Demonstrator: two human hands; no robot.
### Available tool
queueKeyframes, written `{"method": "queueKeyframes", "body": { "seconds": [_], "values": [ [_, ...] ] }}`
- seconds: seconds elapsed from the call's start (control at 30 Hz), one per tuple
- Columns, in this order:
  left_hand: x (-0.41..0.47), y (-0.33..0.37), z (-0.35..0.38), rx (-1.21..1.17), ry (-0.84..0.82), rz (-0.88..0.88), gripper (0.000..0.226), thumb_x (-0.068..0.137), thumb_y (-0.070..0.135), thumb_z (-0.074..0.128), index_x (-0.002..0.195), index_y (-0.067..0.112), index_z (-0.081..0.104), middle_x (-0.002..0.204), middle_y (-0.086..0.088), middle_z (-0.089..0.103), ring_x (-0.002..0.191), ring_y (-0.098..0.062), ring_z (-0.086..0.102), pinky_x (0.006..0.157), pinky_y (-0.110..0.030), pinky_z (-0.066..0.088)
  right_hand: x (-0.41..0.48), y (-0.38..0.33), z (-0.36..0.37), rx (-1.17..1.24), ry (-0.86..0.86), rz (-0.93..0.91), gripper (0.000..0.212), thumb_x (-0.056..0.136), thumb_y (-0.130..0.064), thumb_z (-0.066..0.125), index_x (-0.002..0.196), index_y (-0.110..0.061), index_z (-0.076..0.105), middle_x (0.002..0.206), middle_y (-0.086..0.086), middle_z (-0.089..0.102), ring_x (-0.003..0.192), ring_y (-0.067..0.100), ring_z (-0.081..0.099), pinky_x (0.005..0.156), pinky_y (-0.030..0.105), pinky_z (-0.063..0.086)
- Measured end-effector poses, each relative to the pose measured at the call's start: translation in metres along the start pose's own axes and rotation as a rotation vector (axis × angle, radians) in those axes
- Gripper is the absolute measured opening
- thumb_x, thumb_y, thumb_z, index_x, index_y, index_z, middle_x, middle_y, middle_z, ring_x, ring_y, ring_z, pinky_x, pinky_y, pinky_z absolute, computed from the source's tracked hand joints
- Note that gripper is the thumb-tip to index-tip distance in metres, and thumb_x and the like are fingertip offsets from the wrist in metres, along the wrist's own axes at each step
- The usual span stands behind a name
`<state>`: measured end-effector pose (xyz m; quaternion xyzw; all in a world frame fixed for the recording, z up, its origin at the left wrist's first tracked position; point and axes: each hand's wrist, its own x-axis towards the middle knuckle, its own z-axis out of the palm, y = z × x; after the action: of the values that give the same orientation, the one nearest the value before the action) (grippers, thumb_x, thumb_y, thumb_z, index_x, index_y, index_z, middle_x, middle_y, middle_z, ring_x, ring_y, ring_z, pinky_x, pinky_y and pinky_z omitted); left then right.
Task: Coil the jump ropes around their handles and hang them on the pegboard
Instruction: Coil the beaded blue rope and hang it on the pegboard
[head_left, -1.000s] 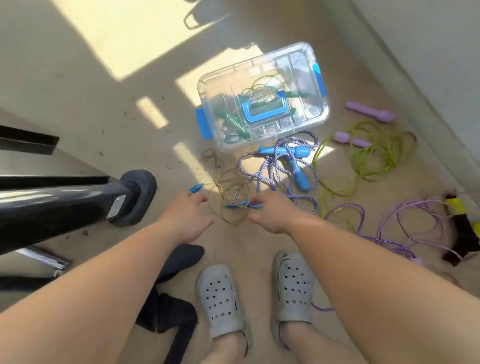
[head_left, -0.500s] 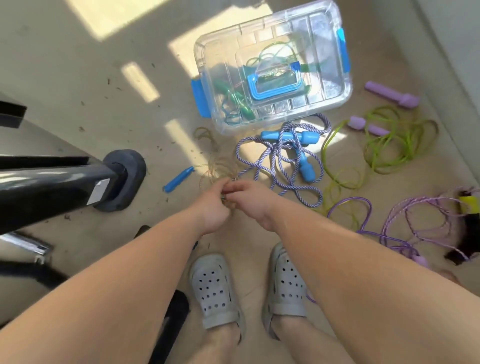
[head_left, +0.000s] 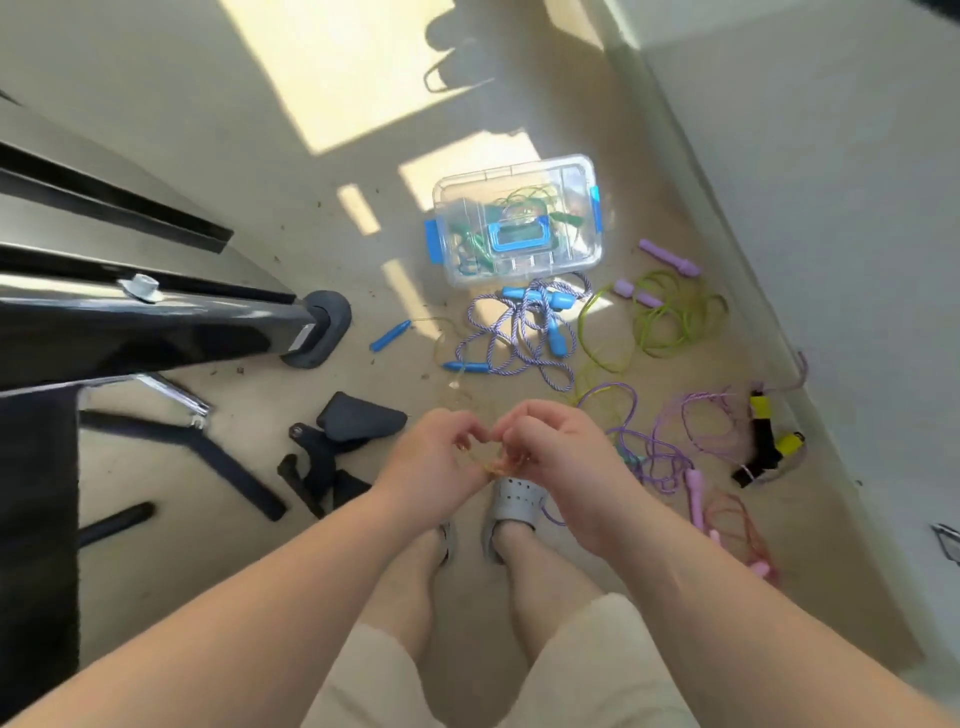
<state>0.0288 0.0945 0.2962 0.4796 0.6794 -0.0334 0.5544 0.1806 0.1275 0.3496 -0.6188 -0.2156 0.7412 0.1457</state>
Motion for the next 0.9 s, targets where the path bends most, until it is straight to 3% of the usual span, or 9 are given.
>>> {"method": "queueKeyframes", "body": {
  "seconds": [0.1, 0.17, 0.23, 0.3, 0.37, 0.5, 0.63, 0.77, 0.9],
  "values": [
    [-0.074, 0.034, -0.021, -0.062, 0.029, 0.026, 0.038, 0.077, 0.023, 0.077, 0.108, 0.031, 0.057, 0.098, 0.006, 0.06, 0.085, -0.012, 0.057, 0.073, -0.028, 0.044, -0.088, -0.036, 0.01, -0.204, -0.081, -0.04, 0.017, 0.071, -0.015, 0.059, 0.076, -0.002, 0.069, 0.066, 0.004, 0.055, 0.064, 0.014, 0.047, 0.057, 0.017, 0.041],
    [-0.12, 0.06, -0.034, -0.085, 0.051, 0.105, 0.045, 0.078, 0.022, 0.073, 0.114, 0.039, 0.052, 0.097, 0.007, 0.06, 0.079, -0.003, 0.055, 0.07, -0.023, 0.042, -0.146, -0.059, 0.014, -0.32, -0.121, -0.104, 0.019, 0.07, -0.02, 0.056, 0.073, -0.01, 0.071, 0.065, 0.0, 0.056, 0.058, 0.008, 0.043, 0.052, 0.017, 0.034],
    [-0.159, 0.082, -0.044, -0.028, 0.05, 0.218, 0.032, 0.082, 0.028, 0.064, 0.111, 0.041, 0.06, 0.099, 0.008, 0.06, 0.082, -0.002, 0.055, 0.075, -0.024, 0.045, -0.199, -0.079, 0.016, -0.366, -0.136, -0.167, 0.014, 0.075, -0.016, 0.058, 0.071, -0.015, 0.071, 0.063, -0.004, 0.056, 0.052, 0.004, 0.04, 0.05, 0.017, 0.032],
    [-0.194, 0.096, -0.051, 0.098, 0.05, 0.293, 0.014, 0.087, 0.036, 0.058, 0.097, 0.03, 0.067, 0.1, 0.009, 0.056, 0.087, -0.012, 0.056, 0.079, -0.034, 0.049, -0.248, -0.093, 0.016, -0.38, -0.113, -0.236, 0.015, 0.079, -0.012, 0.06, 0.07, -0.016, 0.071, 0.066, -0.001, 0.06, 0.053, 0.005, 0.042, 0.053, 0.022, 0.035],
    [-0.223, 0.102, -0.056, 0.174, 0.087, 0.336, 0.014, 0.095, 0.035, 0.06, 0.087, 0.025, 0.065, 0.1, 0.011, 0.049, 0.082, -0.017, 0.053, 0.075, -0.036, 0.046, -0.294, -0.104, 0.013, -0.371, -0.044, -0.291, 0.015, 0.072, -0.02, 0.058, 0.073, -0.016, 0.072, 0.07, 0.005, 0.063, 0.056, 0.008, 0.047, 0.058, 0.027, 0.039],
    [-0.262, 0.103, -0.076, 0.315, 0.142, 0.339, 0.027, 0.098, 0.031, 0.06, 0.074, 0.034, 0.051, 0.12, 0.005, 0.047, 0.096, -0.021, 0.049, 0.086, -0.033, 0.041, -0.378, -0.119, -0.007, -0.243, 0.139, -0.466, 0.018, 0.069, -0.016, 0.056, 0.07, -0.019, 0.073, 0.068, -0.002, 0.068, 0.071, 0.015, 0.068, 0.074, 0.027, 0.053],
    [-0.275, 0.093, -0.099, 0.501, 0.165, 0.337, 0.019, 0.098, 0.034, 0.061, 0.093, 0.019, 0.071, 0.12, -0.003, 0.056, 0.115, -0.027, 0.053, 0.101, -0.036, 0.042, -0.447, -0.108, -0.028, -0.015, 0.338, -0.615, 0.021, 0.071, -0.009, 0.056, 0.065, -0.021, 0.072, 0.069, -0.004, 0.067, 0.066, 0.015, 0.065, 0.078, 0.038, 0.058],
    [-0.288, 0.091, -0.097, 0.532, 0.147, 0.347, 0.014, 0.099, 0.035, 0.06, 0.09, 0.027, 0.066, 0.117, -0.001, 0.059, 0.118, -0.025, 0.053, 0.104, -0.037, 0.041, -0.499, -0.079, -0.041, 0.235, 0.511, -0.698, 0.024, 0.08, 0.004, 0.059, 0.068, -0.015, 0.068, 0.065, 0.0, 0.061, 0.059, 0.014, 0.063, 0.08, 0.045, 0.055],
    [-0.306, 0.091, -0.074, 0.573, 0.122, 0.334, 0.019, 0.099, 0.038, 0.059, 0.094, 0.022, 0.07, 0.116, -0.006, 0.061, 0.115, -0.026, 0.055, 0.101, -0.034, 0.04, -0.55, -0.051, -0.055, 0.419, 0.643, -0.807, 0.019, 0.074, -0.006, 0.058, 0.065, -0.018, 0.07, 0.062, 0.001, 0.057, 0.061, 0.014, 0.059, 0.087, 0.052, 0.054]
  ]
}}
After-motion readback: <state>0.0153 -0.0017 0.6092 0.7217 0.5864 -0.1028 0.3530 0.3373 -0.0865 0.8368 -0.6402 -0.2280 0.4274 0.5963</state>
